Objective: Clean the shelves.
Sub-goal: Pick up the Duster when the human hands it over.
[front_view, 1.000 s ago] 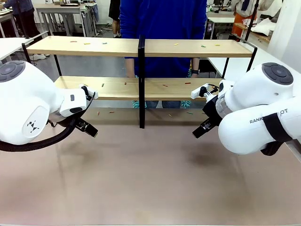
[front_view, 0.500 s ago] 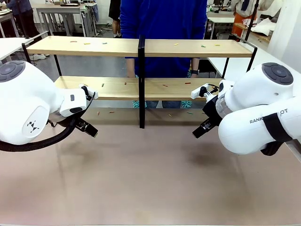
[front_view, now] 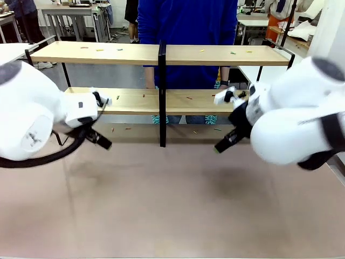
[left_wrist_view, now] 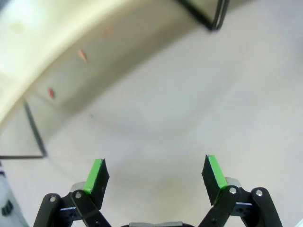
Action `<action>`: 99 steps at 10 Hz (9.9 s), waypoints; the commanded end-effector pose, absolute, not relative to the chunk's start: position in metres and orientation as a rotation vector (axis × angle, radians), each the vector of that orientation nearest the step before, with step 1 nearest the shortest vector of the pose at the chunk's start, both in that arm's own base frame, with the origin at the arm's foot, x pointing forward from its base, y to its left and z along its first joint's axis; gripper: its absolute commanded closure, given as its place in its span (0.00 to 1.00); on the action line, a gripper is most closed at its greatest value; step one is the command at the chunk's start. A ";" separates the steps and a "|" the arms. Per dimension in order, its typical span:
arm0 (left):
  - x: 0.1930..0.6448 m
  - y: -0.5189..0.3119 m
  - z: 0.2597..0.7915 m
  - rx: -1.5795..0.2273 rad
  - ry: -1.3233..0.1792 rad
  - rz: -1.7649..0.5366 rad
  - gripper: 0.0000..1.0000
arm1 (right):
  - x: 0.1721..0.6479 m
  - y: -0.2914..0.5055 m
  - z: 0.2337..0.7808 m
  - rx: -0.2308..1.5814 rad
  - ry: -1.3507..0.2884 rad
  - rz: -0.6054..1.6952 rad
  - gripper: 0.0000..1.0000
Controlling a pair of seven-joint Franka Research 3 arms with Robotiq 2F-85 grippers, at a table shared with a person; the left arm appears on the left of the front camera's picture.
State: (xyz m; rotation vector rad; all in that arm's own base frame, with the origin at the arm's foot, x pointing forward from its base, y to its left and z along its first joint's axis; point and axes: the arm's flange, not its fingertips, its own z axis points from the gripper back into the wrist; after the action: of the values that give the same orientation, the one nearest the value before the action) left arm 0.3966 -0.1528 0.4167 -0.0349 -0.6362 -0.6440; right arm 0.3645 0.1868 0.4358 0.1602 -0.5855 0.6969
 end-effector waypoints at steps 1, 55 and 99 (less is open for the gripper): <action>0.259 -0.085 0.488 -0.130 -0.747 -0.662 0.00 | 0.260 0.116 0.534 0.229 -0.701 0.605 0.00; 0.237 -0.128 0.665 -0.116 -0.993 -0.397 0.00 | 0.224 0.113 0.672 0.502 -1.094 0.139 0.00; 0.237 -0.128 0.665 -0.116 -0.993 -0.397 0.00 | 0.495 0.090 0.641 1.109 -0.480 0.004 1.00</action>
State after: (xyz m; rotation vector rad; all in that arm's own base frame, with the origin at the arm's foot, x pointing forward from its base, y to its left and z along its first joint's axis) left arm 0.2363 -0.1285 0.6649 -0.1169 -0.9915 -0.4054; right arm 0.4963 0.0898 0.6445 1.1083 -0.4405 -0.0122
